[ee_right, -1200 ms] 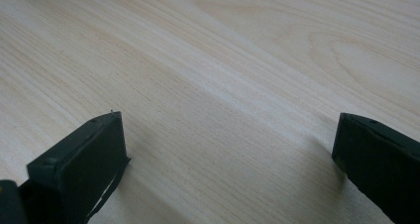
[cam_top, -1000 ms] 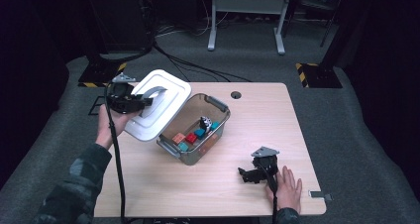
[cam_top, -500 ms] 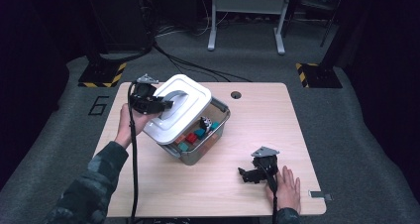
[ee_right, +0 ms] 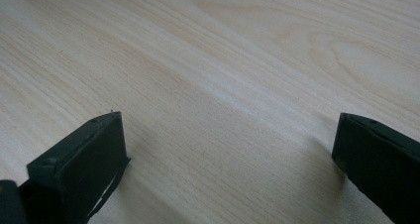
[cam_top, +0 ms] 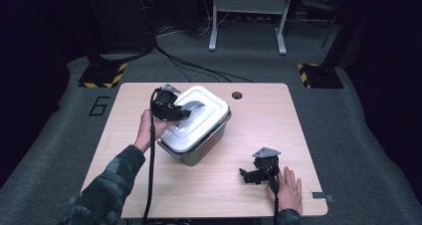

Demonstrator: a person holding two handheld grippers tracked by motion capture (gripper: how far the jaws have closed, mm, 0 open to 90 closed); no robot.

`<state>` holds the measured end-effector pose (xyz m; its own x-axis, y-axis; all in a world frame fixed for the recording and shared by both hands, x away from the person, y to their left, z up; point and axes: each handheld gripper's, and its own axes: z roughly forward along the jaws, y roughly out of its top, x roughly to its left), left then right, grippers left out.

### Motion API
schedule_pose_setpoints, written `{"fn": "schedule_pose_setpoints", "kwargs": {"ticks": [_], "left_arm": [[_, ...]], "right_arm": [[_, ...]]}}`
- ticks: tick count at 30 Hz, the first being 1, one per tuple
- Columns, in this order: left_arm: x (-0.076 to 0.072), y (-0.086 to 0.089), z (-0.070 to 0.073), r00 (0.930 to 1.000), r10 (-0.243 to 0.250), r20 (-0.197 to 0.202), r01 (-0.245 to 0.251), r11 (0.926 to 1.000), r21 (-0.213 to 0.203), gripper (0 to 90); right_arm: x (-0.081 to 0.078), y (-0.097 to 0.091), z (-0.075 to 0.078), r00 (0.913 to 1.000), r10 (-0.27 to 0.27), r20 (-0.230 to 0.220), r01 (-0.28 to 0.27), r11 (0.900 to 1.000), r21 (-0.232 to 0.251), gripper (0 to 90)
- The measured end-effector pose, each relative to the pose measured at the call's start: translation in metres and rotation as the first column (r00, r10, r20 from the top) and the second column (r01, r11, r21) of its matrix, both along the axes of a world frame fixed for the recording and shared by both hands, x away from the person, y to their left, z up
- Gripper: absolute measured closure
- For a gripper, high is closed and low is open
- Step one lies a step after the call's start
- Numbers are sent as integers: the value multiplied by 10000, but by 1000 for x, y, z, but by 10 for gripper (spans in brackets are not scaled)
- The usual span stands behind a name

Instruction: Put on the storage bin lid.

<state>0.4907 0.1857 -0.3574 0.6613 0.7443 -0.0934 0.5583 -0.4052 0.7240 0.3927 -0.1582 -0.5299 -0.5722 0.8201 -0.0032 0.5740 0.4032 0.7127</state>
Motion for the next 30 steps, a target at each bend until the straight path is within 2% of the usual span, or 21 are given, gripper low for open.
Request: {"fn": "schedule_pose_setpoints", "kwargs": {"ticks": [6,12,14,17,25,27,30], "left_arm": [[2,-9,-9,9996,119,-249,-115,9998,139,667],[2,-11,-16,9977,388,-548,-399,9990,-182,666],[1,-13,-17,9972,382,-645,-392,9991,-145,665],[-1,-16,-19,9980,347,-538,-344,9994,67,665],[-4,-16,-19,9980,497,-387,-499,9987,-33,652],[-5,-14,-15,9983,462,-350,-459,9989,84,571],[-8,-9,-7,9991,363,-199,-364,9993,-10,426]], "right_arm": [[0,0,0,10000,2,0,-2,10000,-3,0],[0,0,0,10000,10,3,-10,10000,-8,0],[0,0,0,10000,4,3,-4,10000,-2,0],[0,0,0,10000,2,1,-2,10000,0,0],[0,0,0,10000,9,5,-9,10000,-2,0],[0,0,0,10000,8,3,-8,10000,0,0],[0,0,0,10000,10,3,-10,10000,-1,0]]}}
